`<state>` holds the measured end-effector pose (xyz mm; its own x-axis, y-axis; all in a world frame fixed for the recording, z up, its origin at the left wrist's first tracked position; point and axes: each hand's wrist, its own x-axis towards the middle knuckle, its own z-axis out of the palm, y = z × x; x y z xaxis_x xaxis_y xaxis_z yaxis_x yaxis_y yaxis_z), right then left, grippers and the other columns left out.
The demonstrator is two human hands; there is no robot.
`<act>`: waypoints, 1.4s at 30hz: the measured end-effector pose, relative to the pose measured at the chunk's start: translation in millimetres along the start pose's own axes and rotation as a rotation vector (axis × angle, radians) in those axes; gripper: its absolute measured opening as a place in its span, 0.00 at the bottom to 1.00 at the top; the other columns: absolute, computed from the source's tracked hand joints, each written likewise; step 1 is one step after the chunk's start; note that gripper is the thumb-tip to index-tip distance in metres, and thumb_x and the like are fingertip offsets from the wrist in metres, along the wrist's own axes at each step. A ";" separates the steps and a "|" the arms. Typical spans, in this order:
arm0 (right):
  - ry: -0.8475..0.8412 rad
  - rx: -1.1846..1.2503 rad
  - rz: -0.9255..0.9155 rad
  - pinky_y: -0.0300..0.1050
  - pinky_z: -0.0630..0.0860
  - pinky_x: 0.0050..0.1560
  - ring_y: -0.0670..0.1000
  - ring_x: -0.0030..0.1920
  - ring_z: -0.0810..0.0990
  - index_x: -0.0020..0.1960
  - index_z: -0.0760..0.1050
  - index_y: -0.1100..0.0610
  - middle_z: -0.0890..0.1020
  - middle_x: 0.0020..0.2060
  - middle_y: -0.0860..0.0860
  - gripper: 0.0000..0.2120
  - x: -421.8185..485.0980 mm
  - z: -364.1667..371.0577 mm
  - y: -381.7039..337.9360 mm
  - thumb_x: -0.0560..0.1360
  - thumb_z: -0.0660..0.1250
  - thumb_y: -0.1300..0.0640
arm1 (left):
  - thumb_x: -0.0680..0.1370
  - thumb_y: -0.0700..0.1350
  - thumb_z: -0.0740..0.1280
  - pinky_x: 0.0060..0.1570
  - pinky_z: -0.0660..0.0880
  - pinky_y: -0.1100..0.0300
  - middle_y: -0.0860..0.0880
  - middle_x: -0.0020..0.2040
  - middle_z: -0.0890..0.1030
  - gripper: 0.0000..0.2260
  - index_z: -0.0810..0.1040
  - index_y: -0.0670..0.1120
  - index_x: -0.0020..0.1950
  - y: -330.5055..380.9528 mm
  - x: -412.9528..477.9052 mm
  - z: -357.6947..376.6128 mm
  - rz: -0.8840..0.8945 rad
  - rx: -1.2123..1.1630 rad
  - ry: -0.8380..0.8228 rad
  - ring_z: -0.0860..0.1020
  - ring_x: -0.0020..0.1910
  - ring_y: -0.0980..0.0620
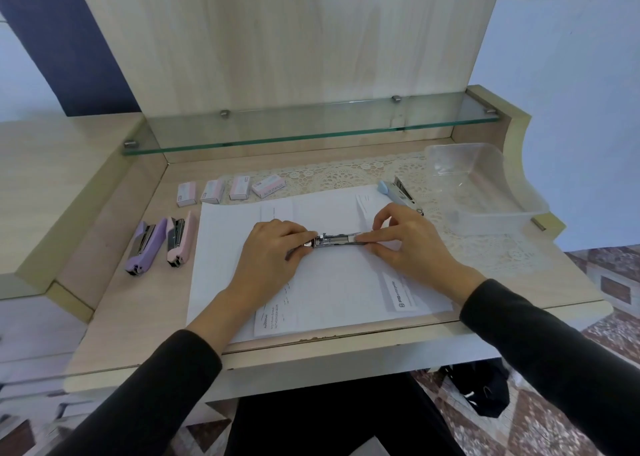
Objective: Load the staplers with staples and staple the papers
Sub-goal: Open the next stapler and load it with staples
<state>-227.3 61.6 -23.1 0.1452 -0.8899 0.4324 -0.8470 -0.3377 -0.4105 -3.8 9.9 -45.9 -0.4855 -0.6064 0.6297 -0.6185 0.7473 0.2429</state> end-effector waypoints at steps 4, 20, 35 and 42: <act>-0.008 0.000 -0.045 0.44 0.67 0.34 0.48 0.36 0.68 0.47 0.83 0.51 0.76 0.37 0.52 0.08 5.0 4.4 -7.5 0.69 0.70 0.55 | 0.68 0.41 0.69 0.42 0.70 0.57 0.48 0.41 0.83 0.09 0.83 0.43 0.47 -1.2 -0.5 0.8 0.001 -0.008 -0.008 0.71 0.41 0.56; -0.066 0.168 0.409 0.34 0.66 0.32 0.45 0.32 0.72 0.42 0.83 0.60 0.74 0.28 0.42 0.05 18.5 12.4 -36.1 0.70 0.69 0.61 | 0.68 0.39 0.69 0.41 0.67 0.59 0.47 0.40 0.83 0.08 0.83 0.43 0.46 -1.1 -0.7 1.6 -0.019 -0.051 0.013 0.71 0.41 0.55; 0.017 0.336 0.541 0.34 0.65 0.30 0.43 0.28 0.71 0.35 0.81 0.58 0.74 0.25 0.42 0.05 24.8 27.2 -54.6 0.67 0.73 0.57 | 0.71 0.44 0.65 0.41 0.64 0.62 0.47 0.40 0.83 0.09 0.83 0.43 0.45 -1.3 -0.2 0.7 -0.038 -0.032 0.005 0.71 0.41 0.54; 0.037 0.351 0.545 0.34 0.65 0.30 0.43 0.28 0.71 0.34 0.80 0.59 0.74 0.25 0.43 0.04 25.1 26.9 -52.5 0.68 0.71 0.60 | 0.69 0.41 0.68 0.41 0.63 0.64 0.47 0.40 0.83 0.08 0.83 0.43 0.46 -2.4 -0.8 1.5 -0.047 -0.017 -0.003 0.71 0.41 0.55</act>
<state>-165.4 48.8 -12.3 -0.2818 -0.9529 0.1126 -0.5760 0.0741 -0.8141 -2.9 8.2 -48.0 -0.4580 -0.6415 0.6154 -0.6300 0.7226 0.2844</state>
